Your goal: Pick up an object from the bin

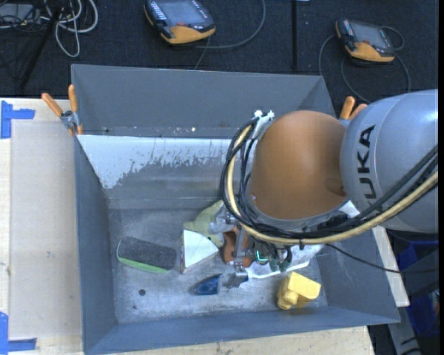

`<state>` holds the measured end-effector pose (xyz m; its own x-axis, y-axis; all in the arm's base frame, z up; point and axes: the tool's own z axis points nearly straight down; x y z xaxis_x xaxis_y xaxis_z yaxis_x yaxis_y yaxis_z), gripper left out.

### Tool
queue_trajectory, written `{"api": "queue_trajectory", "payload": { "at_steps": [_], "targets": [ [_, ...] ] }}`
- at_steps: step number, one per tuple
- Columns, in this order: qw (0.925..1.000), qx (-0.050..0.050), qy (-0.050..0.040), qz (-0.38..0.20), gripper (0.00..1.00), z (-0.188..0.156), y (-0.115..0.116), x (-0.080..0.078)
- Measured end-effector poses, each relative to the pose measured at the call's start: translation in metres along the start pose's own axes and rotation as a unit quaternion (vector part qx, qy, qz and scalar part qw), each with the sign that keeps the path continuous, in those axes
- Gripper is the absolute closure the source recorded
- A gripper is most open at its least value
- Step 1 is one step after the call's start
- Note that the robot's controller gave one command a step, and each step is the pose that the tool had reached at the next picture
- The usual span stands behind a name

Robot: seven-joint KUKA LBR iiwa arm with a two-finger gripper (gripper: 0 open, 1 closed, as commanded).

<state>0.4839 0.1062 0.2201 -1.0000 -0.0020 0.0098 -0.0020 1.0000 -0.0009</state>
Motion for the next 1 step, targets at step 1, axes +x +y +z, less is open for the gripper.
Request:
{"api": "queue_trajectory", "payload": {
  "at_steps": [1],
  "targets": [
    [1.0, 0.0, -0.0037, 0.002, 0.0, -0.0035, -0.0006, -0.0016]
  ]
}}
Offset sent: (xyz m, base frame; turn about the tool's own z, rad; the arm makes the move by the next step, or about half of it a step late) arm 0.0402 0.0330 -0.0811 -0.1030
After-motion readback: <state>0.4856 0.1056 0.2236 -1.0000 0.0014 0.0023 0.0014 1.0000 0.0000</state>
